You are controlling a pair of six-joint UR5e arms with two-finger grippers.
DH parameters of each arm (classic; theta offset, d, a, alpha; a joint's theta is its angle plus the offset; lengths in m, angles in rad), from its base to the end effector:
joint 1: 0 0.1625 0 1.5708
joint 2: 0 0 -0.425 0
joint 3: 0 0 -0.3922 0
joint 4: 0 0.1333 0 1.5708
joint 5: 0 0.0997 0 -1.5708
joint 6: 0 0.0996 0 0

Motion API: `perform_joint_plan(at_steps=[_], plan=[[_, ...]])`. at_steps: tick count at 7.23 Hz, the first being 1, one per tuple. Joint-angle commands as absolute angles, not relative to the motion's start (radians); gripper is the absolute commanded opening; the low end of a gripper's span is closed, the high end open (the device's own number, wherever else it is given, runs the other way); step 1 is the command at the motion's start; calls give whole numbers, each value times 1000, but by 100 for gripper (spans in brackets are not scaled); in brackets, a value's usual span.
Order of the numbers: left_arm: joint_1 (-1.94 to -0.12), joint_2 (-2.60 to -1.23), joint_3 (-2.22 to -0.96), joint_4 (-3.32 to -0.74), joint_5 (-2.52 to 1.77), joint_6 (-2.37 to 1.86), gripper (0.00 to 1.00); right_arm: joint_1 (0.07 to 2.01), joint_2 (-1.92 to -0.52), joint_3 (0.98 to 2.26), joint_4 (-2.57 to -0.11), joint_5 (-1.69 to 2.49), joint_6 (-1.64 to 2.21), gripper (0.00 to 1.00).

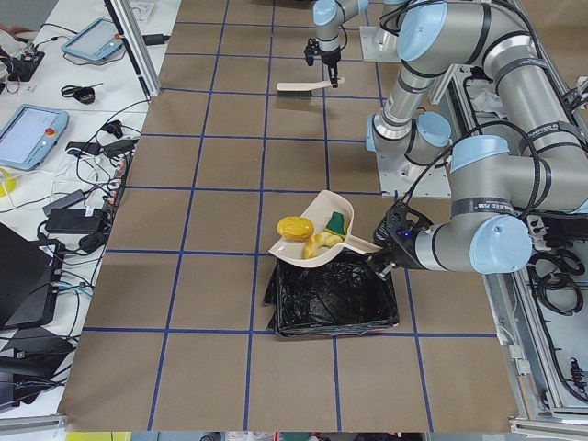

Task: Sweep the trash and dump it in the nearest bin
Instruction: 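Tip the dustpan over the bin with the left gripper to dump items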

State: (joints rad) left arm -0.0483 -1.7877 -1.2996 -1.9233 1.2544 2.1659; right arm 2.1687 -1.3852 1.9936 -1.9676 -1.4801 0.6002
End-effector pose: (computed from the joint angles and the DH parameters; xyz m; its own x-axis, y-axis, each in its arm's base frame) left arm 0.5420 -0.1907 0.4791 -0.8161 0.5728 0.0766 0.4976 0.7639 -0.4110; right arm 0.3861 -0.3140 0.2381 -0.9989 0.0068 0.0456 0.0168 0.9746 0.2233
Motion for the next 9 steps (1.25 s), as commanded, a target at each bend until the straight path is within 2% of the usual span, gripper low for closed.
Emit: perform_joint_plan(at_steps=[1, 6, 8, 9], plan=[[18, -1799, -1316, -1887, 1331, 2174, 0, 2169, -1388, 1999, -1962, -1480, 591, 0], [41, -1813, -1334, -1794, 1551, 1990, 0, 2168, -1381, 2011, -1968, -1477, 584, 0], [13, -1790, -1335, -1787, 1577, 1976, 0, 2168, -1379, 2010, -1974, -1479, 546, 21], [-4, -1787, -1332, -1783, 1613, 1973, 0, 2168, -1379, 2010, -1973, -1480, 529, 25]])
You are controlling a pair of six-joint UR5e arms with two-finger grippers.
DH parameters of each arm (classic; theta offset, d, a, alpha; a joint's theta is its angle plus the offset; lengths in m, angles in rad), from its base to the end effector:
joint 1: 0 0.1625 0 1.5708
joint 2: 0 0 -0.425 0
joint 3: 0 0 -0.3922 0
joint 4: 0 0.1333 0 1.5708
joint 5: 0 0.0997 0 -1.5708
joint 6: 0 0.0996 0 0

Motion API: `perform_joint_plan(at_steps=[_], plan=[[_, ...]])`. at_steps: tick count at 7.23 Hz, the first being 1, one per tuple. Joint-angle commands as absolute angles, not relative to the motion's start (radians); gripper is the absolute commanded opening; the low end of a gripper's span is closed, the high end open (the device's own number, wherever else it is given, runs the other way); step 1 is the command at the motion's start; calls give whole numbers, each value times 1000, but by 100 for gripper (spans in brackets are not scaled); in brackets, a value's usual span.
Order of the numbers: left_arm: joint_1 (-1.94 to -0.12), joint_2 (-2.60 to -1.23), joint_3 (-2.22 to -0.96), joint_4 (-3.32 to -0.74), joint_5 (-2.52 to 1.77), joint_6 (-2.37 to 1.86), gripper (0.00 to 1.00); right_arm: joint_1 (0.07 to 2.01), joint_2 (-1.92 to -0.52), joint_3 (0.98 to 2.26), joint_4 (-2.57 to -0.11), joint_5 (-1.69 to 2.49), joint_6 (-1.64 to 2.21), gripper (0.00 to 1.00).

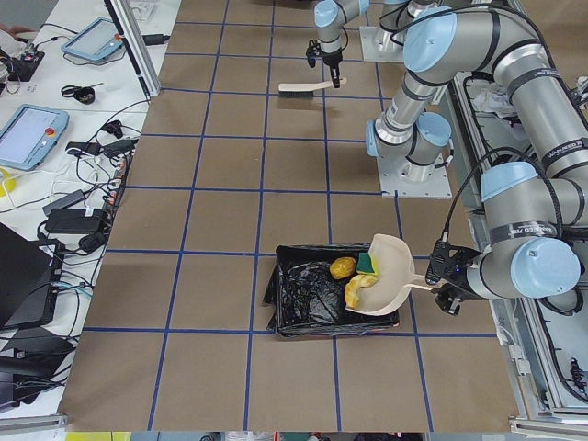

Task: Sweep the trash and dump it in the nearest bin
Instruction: 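Tip the dustpan over the bin with the left gripper to dump items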

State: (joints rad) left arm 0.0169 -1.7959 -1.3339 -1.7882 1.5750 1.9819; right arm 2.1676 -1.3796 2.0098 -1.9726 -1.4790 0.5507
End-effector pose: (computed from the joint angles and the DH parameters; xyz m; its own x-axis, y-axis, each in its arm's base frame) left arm 0.5665 -0.1233 0.4635 -0.9037 0.3844 0.1888 0.3764 0.9232 -0.0778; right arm 0.3832 -0.3106 0.2295 -0.9983 -0.0407 0.0424 -0.0294 0.9704 0.2397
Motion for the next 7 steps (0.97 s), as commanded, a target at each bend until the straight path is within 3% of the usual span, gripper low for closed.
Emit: perform_joint_plan(at_steps=[1, 4, 7], plan=[[-9, -1779, -1330, -1782, 1612, 1973, 0, 2168, -1379, 2010, -1974, -1482, 525, 31], [-44, -1732, -1318, -1784, 1600, 1989, 0, 2168, -1379, 2010, -1974, -1483, 528, 41], [-90, -1683, -1310, -1810, 1544, 1994, 0, 2168, -1378, 2010, -1976, -1483, 525, 63]])
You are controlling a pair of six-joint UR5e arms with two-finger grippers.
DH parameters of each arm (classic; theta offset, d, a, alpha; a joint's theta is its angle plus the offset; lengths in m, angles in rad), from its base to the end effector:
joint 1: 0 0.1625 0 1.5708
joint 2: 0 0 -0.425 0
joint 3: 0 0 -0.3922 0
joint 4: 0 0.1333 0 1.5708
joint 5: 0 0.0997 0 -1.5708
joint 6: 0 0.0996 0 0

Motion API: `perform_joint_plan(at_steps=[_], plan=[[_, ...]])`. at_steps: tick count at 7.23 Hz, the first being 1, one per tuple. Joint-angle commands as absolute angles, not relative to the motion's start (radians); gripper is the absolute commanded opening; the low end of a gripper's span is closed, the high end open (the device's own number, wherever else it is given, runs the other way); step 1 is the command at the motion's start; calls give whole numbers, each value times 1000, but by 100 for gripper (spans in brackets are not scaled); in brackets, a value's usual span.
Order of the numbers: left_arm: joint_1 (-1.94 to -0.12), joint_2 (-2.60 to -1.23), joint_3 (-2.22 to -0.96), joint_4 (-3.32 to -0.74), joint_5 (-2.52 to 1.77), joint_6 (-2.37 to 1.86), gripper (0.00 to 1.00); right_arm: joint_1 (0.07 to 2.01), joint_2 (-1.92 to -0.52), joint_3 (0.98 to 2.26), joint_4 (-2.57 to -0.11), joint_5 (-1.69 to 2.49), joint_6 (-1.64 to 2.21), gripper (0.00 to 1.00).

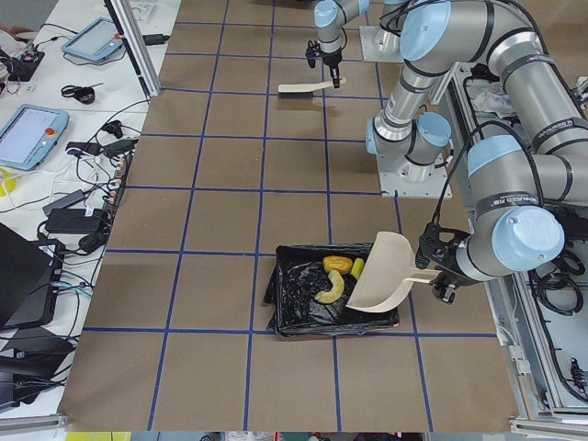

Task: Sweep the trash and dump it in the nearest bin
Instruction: 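Tip the dustpan over the bin with the left gripper to dump items, then lay the brush down with the right gripper while the left brings the dustpan back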

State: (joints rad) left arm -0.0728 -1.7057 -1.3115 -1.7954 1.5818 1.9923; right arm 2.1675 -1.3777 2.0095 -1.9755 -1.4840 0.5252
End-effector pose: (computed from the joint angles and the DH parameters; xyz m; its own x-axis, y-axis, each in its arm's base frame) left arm 0.5245 -0.1708 0.5232 -0.8753 0.4740 0.0958 0.4734 0.8803 -0.0309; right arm 0.3831 -0.3114 0.2288 -0.9970 -0.0663 0.0398 -0.0550 0.9699 0.2372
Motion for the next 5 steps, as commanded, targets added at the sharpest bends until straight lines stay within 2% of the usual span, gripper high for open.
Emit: perform_joint_plan(at_steps=[1, 3, 5], plan=[[-133, -1658, -1310, -1842, 1496, 1994, 0, 2168, -1378, 2010, -1976, -1483, 525, 63], [-269, -1622, -1313, -1884, 1415, 1953, 0, 2119, -1387, 1965, -1961, -1499, 447, 70], [-465, -1618, -1315, -1882, 1375, 1776, 0, 2057, -1396, 1805, -1884, -1494, 411, 78]])
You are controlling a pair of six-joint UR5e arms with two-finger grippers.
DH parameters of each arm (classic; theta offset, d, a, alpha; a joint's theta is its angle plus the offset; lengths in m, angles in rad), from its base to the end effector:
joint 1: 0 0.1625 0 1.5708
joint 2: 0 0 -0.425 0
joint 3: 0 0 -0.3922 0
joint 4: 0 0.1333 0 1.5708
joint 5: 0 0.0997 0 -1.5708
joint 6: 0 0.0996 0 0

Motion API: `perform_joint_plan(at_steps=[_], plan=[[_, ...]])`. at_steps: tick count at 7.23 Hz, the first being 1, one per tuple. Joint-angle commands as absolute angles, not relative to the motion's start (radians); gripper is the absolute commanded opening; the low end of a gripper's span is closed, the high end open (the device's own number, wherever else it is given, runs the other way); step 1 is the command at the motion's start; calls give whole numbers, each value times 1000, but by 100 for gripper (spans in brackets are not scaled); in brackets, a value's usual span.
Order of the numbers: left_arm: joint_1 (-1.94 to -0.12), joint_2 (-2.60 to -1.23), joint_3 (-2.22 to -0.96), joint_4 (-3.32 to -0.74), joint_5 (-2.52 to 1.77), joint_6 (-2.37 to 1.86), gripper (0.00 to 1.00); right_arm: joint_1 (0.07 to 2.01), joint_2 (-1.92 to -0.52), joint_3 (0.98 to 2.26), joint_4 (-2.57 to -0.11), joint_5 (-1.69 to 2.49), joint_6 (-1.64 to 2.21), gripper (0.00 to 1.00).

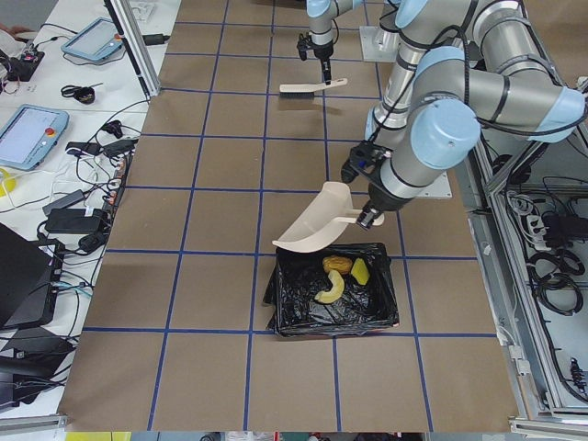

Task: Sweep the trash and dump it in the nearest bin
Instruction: 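Lay the brush down with the right gripper while the left brings the dustpan back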

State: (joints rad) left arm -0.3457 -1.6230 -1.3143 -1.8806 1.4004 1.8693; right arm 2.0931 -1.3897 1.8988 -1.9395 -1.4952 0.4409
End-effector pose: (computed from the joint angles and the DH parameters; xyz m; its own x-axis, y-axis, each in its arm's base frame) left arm 0.4148 -0.3090 0.5584 -0.8010 0.5965 0.0511 0.5783 0.7929 -0.1921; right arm 0.3734 -0.3664 0.2771 -0.9971 -0.0754 -0.0079 -0.0757 0.9845 0.1585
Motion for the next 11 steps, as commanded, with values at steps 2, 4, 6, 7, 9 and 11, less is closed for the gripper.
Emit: perform_joint_plan(at_steps=[2, 4, 6, 7, 9, 11], plan=[[-701, -1606, -1319, -1876, 1368, 1535, 0, 1992, -1417, 1624, -1726, -1537, 304, 78], [-922, -1598, -1328, -1849, 1350, 1227, 0, 1866, -1484, 1554, -1645, -1537, 148, 82], [-1102, -1606, -1380, -1752, 1307, 946, 0, 1700, -1546, 1554, -1608, -1531, -30, 91], [-1194, -1611, -1441, -1618, 1298, 804, 0, 1659, -1558, 1554, -1605, -1534, -35, 100], [-1340, -1615, -1579, -1371, 1298, 564, 0, 1623, -1572, 1555, -1605, -1536, -116, 100], [-1475, -1652, -1646, -1185, 1302, 329, 0, 1623, -1574, 1555, -1612, -1531, -117, 100]])
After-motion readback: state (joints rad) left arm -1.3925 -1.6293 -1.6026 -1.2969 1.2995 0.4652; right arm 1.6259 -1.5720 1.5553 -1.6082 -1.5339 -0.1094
